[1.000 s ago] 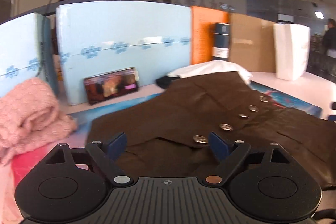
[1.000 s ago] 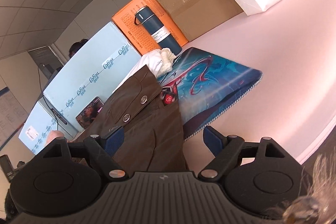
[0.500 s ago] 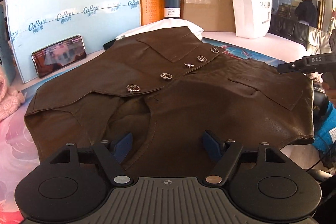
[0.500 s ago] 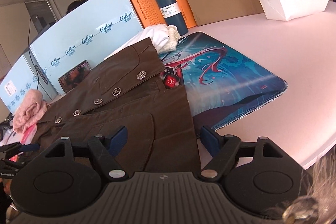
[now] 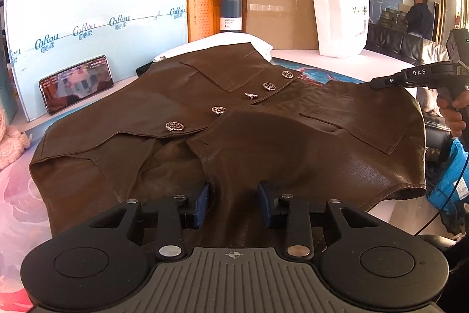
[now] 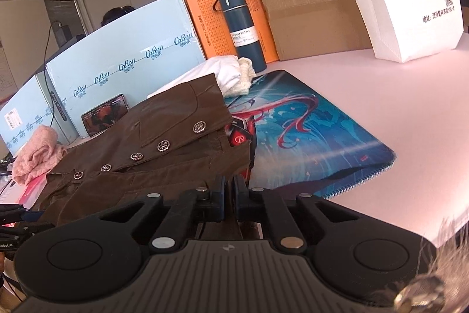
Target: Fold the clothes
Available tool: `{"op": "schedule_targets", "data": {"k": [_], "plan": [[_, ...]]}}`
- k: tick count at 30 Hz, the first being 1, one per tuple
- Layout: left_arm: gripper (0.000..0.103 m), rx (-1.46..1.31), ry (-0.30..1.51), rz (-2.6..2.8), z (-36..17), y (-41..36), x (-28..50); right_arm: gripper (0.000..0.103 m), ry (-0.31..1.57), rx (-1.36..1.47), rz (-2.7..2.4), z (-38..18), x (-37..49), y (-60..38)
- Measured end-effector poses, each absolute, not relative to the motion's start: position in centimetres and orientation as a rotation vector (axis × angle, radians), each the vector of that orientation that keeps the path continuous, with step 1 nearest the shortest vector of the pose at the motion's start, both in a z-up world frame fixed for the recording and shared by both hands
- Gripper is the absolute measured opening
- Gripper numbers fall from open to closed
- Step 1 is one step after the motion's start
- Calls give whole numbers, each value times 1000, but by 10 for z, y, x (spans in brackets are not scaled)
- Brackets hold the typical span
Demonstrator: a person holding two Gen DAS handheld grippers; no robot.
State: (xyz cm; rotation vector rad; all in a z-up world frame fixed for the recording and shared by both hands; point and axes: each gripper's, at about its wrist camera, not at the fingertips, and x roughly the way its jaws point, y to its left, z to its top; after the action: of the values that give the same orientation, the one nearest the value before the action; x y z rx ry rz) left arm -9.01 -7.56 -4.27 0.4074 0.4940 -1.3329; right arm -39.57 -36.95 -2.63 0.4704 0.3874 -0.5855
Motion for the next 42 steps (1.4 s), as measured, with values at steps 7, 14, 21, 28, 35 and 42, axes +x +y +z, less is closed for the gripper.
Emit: {"op": "schedule_targets", "data": {"k": [7, 14, 21, 28, 35, 42], "plan": [[37, 390, 495, -1318, -41, -74, -90, 5, 405, 469, -579, -29, -387, -384], [52, 275, 463, -1312, -27, -78, -88, 31, 347, 664, -520, -29, -389, -410], [68, 427, 466, -1294, -36, -105, -103, 61, 456, 530, -522, -29, -352, -405], [69, 448, 481, -1286, -43, -103, -104, 19, 525, 394, -551, -33, -332, -395], [74, 430, 437, -1297, -34, -115, -112, 5, 438, 313, -572, -18, -338, -396], [81, 411, 392, -1308, -25, -126, -120, 5, 484, 230, -560, -16, -317, -401]]}}
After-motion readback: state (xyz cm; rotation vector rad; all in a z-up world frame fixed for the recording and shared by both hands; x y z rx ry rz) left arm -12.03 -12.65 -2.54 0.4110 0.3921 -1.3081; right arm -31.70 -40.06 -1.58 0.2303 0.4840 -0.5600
